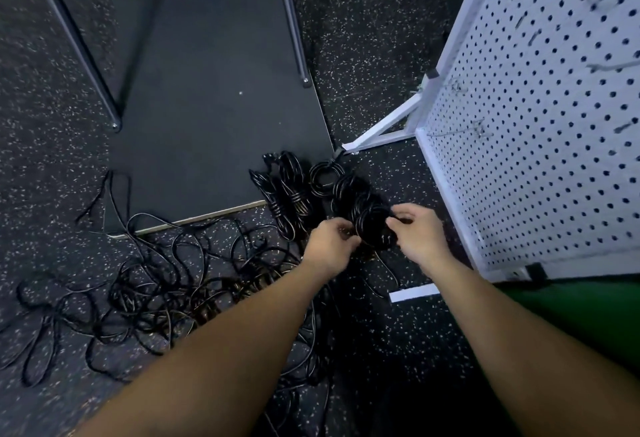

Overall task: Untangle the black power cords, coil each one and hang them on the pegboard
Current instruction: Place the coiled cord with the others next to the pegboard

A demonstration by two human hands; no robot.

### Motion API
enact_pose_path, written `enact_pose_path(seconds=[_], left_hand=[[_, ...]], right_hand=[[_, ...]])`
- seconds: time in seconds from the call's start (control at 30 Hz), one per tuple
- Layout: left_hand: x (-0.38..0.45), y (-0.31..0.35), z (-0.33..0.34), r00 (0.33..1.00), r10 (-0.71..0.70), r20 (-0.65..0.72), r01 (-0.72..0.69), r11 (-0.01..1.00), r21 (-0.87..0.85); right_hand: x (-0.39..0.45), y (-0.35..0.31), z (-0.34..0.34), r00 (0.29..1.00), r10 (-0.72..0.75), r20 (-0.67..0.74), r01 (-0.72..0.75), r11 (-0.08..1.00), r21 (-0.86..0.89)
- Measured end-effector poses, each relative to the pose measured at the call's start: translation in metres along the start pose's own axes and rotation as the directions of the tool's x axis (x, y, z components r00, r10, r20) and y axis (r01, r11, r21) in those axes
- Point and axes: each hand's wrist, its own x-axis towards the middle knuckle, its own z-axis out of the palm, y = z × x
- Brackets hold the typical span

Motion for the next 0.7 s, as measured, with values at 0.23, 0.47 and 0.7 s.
enact_pose_path(seconds=[0.23,0.47,0.7], left_hand=[[0.0,-0.001,-0.012,1.0,0.004,0.008,-0.005,0.999,0.043],[-0.045,-0.012,-0.074,0.979,0.19,-0.069,-0.193,0.981,-0.031],[-0.093,-0.095,-0.147,0.984,0.016,-0.18,0.07,0.886,0.459]], right_hand=[[-0.009,-0.013,-0.002,0.991,-0.107,-0.081,0.073,0.935,-0.346],[-0.052,-0.057,0.002,0.939,-0.341,0.037,0.334,0.883,-0.33],[-0.102,-0.092,0.08,0.788,-0.27,0.553,0.417,0.895,-0.158]])
